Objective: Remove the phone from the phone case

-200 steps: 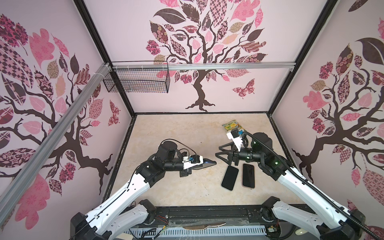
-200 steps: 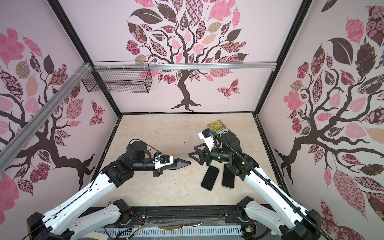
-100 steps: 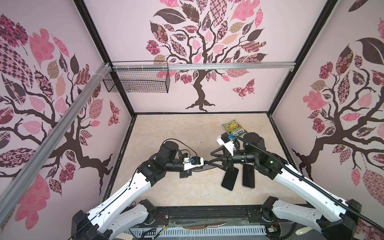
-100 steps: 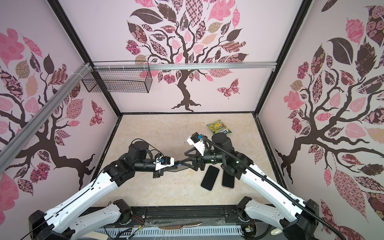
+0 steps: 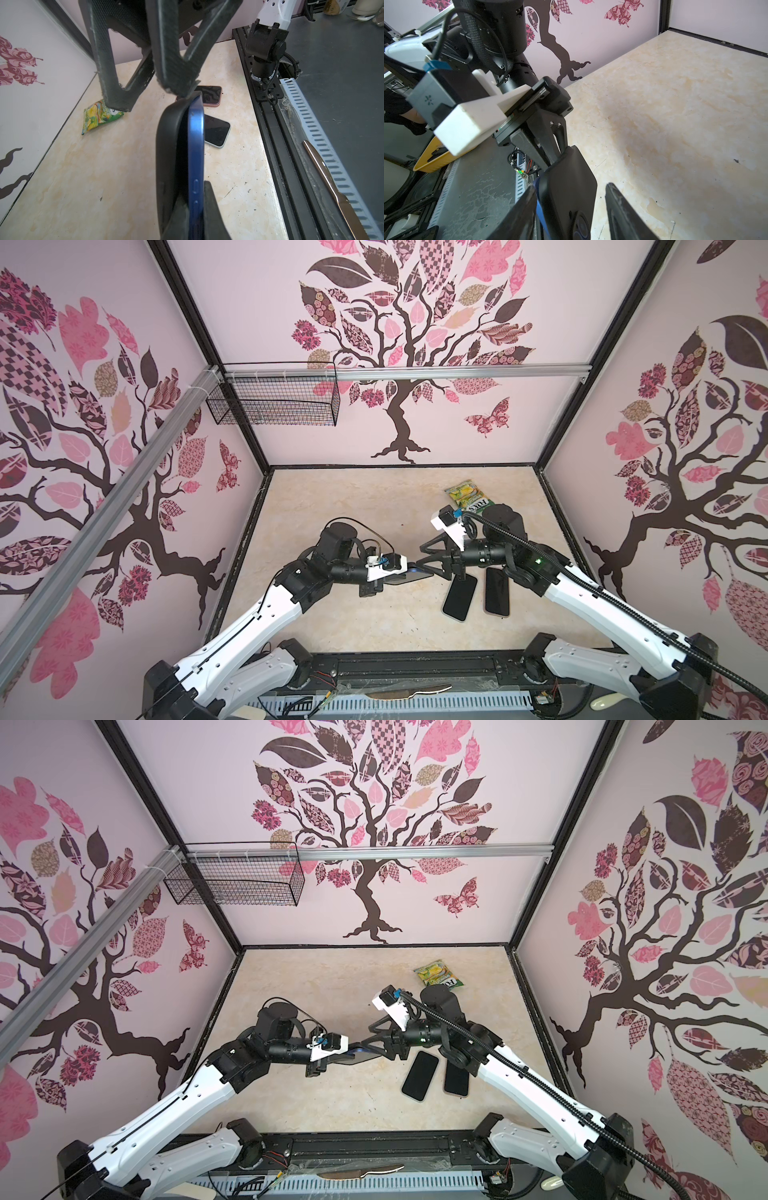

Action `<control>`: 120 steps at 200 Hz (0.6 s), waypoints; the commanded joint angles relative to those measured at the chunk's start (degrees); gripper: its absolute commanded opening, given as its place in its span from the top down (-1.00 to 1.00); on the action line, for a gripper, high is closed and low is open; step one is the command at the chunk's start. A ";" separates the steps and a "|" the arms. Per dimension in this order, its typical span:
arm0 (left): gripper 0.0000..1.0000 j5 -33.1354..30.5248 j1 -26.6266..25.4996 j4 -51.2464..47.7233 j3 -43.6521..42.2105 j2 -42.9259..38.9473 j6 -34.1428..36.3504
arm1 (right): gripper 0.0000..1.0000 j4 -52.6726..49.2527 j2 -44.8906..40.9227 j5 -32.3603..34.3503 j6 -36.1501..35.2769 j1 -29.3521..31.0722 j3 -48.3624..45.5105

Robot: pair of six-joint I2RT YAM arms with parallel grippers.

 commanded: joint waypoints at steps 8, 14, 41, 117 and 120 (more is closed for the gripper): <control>1.00 1.70 -0.26 2.42 1.61 -0.76 -0.01 | -0.10 -1.46 0.96 -0.49 -0.99 0.28 0.57; 1.00 1.62 -0.22 2.33 1.65 -0.77 -0.15 | -0.10 -1.48 1.00 -0.30 -0.94 0.35 0.53; 1.00 1.53 -0.36 2.50 1.54 -0.69 -0.15 | -0.09 -1.91 1.60 0.56 -1.95 0.38 0.21; 1.00 1.54 -1.21 2.89 1.61 -0.33 -0.32 | 0.02 -2.60 2.58 8.72 -1.93 0.59 -0.47; 1.00 1.63 -1.23 2.89 1.65 -0.35 -0.35 | 0.03 -2.80 2.67 8.81 -2.08 0.63 -0.42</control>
